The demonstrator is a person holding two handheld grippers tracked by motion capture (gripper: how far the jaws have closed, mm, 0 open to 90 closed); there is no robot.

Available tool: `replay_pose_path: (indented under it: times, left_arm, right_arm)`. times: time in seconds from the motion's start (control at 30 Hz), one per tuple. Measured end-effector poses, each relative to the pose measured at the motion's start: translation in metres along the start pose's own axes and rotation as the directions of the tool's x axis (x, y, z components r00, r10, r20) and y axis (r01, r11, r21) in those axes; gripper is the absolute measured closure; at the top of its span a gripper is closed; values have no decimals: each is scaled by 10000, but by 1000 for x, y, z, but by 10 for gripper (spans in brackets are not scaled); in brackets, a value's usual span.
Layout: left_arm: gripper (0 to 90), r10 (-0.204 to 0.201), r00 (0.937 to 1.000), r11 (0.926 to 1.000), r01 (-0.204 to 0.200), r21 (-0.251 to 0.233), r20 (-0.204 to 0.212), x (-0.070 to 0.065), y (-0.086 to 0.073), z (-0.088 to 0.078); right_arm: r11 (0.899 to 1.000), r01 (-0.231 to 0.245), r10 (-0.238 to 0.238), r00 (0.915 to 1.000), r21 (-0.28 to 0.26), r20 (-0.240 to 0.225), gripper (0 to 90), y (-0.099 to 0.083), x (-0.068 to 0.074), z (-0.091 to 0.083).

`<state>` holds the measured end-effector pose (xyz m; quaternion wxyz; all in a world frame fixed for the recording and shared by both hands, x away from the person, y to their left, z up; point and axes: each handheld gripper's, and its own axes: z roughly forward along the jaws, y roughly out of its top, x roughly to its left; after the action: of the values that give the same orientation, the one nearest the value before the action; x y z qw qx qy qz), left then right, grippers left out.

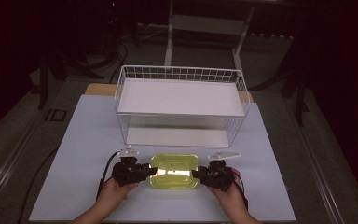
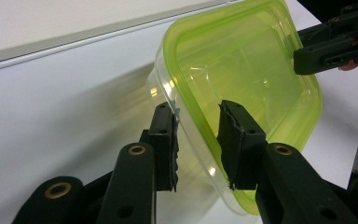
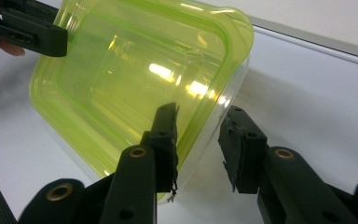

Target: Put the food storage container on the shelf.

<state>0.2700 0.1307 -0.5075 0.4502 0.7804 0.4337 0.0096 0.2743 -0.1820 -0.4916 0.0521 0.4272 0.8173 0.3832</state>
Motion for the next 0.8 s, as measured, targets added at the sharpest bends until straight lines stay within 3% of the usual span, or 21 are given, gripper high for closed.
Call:
replay_pose_path:
  times: [0.2, 0.47, 0.6, 0.67, 0.8]
  left_arm:
    - [700, -4, 10000, 10000, 3, 75, 23, -3, 0, -2]
    - [759, -84, 9998, 9999, 86, 106, -182, -12, -2, -6]
    - [780, 160, 9985, 9997, -151, 173, -517, -18, -1, -6]
    - [797, 272, 9981, 9996, -265, 135, -557, -21, 0, -7]
    - [802, 326, 9978, 9993, -336, -174, -575, -21, 8, -11]
  right_arm:
    - [9999, -124, 124, 9998, -5, -142, 692, -1, 0, -1]
    - [9992, -338, 352, 9969, 204, -703, 731, -6, 2, -5]
    - [9999, -47, 51, 9993, 121, -370, 754, -7, 7, -8]
    - [9999, -118, 120, 9997, 79, -229, 758, -7, 6, -9]
    - [9994, -301, 294, 9987, -156, -410, 763, -3, 2, -12]
